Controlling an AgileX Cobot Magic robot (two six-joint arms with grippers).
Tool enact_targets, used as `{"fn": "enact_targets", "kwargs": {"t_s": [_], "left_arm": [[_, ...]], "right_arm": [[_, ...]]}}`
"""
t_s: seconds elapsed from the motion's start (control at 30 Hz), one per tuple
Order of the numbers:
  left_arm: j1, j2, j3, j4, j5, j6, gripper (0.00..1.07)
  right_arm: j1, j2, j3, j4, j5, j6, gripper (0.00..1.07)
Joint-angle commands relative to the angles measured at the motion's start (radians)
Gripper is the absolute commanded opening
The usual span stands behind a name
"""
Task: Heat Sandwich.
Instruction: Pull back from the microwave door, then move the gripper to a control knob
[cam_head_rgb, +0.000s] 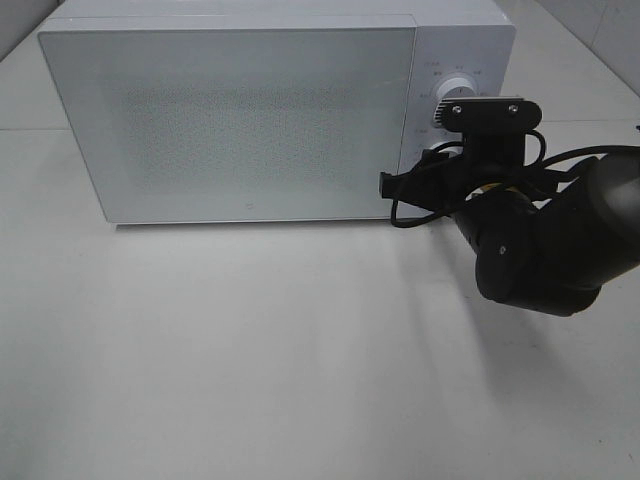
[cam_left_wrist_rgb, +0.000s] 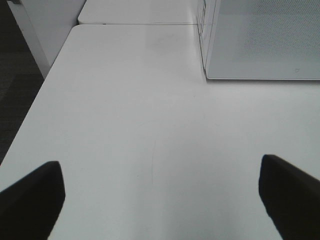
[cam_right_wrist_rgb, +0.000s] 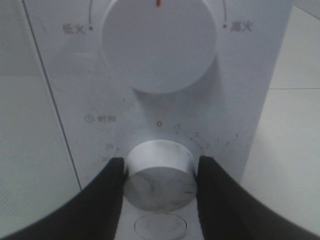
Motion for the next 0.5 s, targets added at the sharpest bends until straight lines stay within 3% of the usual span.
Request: {"fn": "enact_targets", "kwargs": {"t_s": [0.03, 0.33, 0.5], "left_arm": [[0.000, -0.026, 0.003, -0.004, -0.008, 0.000, 1.01], [0.000, -0.026, 0.003, -0.004, -0.008, 0.000, 1.01], [0.000, -0.026, 0.003, -0.004, -0.008, 0.000, 1.01]], "right_arm": [[-0.003, -0.003, -0.009, -0.023, -0.013, -0.009, 0.16], [-0.003, -0.003, -0.009, -0.020, -0.018, 0.009, 0.18], [-0.003, -0.003, -0.009, -0.019, -0.045, 0.143, 0.18]]}}
